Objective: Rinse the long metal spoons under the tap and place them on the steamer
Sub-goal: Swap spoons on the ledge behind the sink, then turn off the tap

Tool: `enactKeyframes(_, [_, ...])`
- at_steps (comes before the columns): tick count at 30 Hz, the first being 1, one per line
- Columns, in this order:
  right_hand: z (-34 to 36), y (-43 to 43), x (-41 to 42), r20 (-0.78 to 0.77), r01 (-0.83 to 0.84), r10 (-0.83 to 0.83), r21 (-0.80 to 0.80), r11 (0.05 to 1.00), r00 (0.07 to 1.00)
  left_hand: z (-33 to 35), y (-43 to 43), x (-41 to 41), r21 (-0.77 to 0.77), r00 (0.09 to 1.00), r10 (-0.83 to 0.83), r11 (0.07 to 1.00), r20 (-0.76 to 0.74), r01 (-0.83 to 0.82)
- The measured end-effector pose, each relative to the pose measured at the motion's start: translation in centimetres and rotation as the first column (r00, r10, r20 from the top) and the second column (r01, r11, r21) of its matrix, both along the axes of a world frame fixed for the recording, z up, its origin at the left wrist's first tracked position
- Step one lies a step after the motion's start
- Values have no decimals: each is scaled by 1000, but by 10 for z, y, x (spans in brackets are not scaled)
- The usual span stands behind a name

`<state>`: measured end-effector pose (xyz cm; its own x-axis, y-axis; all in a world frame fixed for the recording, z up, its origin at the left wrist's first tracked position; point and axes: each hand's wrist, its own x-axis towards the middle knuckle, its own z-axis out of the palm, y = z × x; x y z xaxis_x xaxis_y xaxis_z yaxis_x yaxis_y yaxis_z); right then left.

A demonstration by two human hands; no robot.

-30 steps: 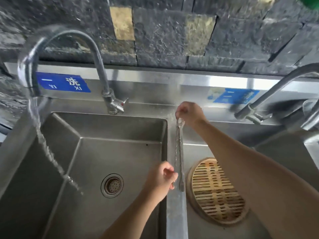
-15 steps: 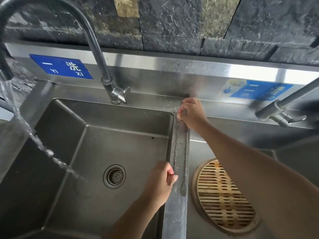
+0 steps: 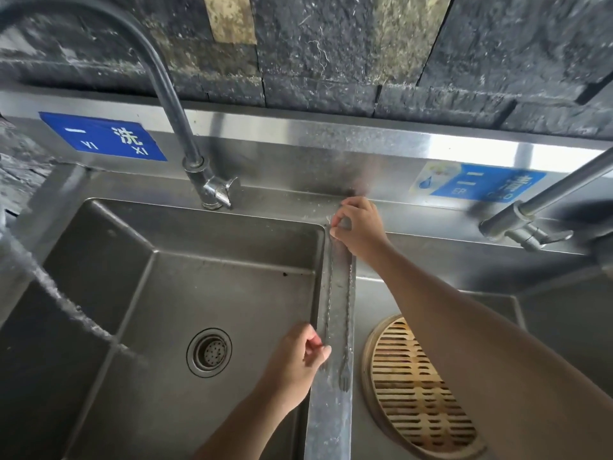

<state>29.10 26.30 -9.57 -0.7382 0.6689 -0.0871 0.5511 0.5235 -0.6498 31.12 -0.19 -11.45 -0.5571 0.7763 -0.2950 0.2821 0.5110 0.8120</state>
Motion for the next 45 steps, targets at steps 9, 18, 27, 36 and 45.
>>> enactKeyframes(9, [52, -22, -6, -26, 90, -92, -70, 993, 995, 26, -22, -47, 32, 994, -4, 999, 110, 0])
enactKeyframes(18, [109, -100, -66, -119, 89, -115, -200, 976, 986, 95, -46, -188, 83, 989, 12, 997, -145, 0])
enactKeyframes(27, [86, -138, -125, -147, 300, -398, -443, 845, 905, 98, -25, -264, 191, 963, 133, 978, -236, -89])
enactKeyframes(36, [52, -140, -154, -263, 175, -366, -546, 819, 893, 95, 13, -283, 392, 983, 132, 917, -124, -74])
enactKeyframes(45, [35, -137, -171, -225, 242, -378, -466, 851, 898, 93, 35, -296, 379, 937, 194, 922, -291, -73])
